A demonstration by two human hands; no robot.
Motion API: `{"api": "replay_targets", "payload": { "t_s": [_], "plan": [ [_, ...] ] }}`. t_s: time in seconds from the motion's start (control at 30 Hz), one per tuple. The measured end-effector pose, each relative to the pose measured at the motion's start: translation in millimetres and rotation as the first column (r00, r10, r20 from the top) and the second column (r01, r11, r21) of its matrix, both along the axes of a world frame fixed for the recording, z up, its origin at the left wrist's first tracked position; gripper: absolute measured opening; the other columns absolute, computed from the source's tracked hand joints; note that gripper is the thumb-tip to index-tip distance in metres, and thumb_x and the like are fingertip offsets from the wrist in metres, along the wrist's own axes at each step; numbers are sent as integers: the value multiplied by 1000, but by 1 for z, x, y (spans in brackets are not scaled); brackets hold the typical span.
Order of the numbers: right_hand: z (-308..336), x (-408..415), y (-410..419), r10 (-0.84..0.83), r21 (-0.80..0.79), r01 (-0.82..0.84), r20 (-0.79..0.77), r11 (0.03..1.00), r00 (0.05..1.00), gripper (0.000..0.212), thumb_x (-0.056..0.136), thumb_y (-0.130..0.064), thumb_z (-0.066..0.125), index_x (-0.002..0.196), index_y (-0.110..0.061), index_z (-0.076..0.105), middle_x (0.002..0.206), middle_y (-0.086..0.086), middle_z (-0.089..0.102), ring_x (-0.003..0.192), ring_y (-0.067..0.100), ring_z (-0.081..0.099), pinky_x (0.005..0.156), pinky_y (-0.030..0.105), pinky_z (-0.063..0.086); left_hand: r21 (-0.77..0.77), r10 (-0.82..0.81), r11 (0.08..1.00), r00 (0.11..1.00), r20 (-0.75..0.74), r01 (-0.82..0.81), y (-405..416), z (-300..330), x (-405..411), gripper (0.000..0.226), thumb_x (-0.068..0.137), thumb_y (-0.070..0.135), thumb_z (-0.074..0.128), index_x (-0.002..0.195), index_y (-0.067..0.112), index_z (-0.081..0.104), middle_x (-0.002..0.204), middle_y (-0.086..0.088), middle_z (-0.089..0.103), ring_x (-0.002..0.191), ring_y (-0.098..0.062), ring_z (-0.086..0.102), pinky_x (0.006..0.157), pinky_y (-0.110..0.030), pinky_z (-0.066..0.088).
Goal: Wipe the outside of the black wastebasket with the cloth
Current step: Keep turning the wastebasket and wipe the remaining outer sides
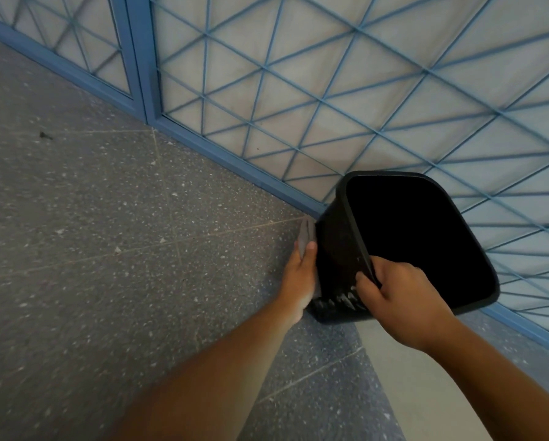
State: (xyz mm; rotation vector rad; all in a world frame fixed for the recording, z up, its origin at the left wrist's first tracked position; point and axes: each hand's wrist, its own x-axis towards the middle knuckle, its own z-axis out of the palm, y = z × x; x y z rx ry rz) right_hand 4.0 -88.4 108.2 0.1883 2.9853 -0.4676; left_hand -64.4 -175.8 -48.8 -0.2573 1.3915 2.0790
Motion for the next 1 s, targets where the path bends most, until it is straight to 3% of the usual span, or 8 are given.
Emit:
{"api": "replay_targets", "payload": {
  "t_s": [0.1,0.23,0.37,0.5,0.67,0.83,0.93,1.0],
  "plan": [
    [-1,1,-1,5,7,-5,-8,1000,1000,30,91,-32,48,62,-26,42,49,-2,44,42,12,47,45,29,40,2,-11,1000,998,65,11,-2,1,-14,55,107,53,40,155,25,48,154,-8,55,141,-25,53,121,-48,41],
    [-1,0,1,3,1,-3,-4,1000,1000,27,88,-36,46,62,-25,43,49,-2,47,43,12,49,44,28,41,-7,35,999,999,-24,-35,7,12,-4,78,92,69,49,157,26,44,157,-4,53,144,-20,51,122,-45,40],
    [-3,0,1,6,8,-6,-16,1000,1000,29,89,-35,46,62,-25,42,48,-2,44,41,11,47,44,32,43,12,7,1000,1000,14,-8,-4,3,-13,51,109,47,40,154,25,49,151,-7,58,140,-23,55,119,-42,43],
    [-3,-1,2,3,20,-2,-13,1000,1000,29,87,-38,45,61,-26,42,47,-3,44,40,11,47,41,26,38,47,64,997,995,-71,-61,8,20,-11,45,100,55,48,139,36,63,134,2,72,126,-12,67,104,-28,56],
    [-2,1,0,-8,5,8,0,1000,1000,30,91,-32,49,62,-24,43,49,-2,45,41,11,47,44,28,40,12,6,1000,1000,24,-6,-4,6,-13,50,110,44,39,154,20,50,150,-10,59,140,-24,55,120,-44,42],
    [0,0,0,-24,4,24,8,1000,1000,28,88,-36,47,64,-23,45,50,0,49,44,15,50,47,37,46,74,31,997,999,-20,-29,2,11,-8,32,104,48,50,128,38,68,122,8,77,115,-8,72,92,-20,59],
    [1,-1,0,-23,-2,23,3,1000,1000,30,89,-33,49,62,-23,43,49,-1,47,44,15,50,48,37,44,5,-57,998,998,15,57,-10,6,-8,43,108,46,44,144,27,58,139,-2,68,132,-20,61,113,-38,49],
    [1,-1,0,-12,4,12,5,1000,1000,30,89,-33,49,61,-24,41,49,-2,45,44,16,49,47,35,43,25,-36,999,999,20,35,-9,8,-17,43,109,43,45,145,24,58,141,-5,66,132,-21,61,114,-41,47]
  ]
}}
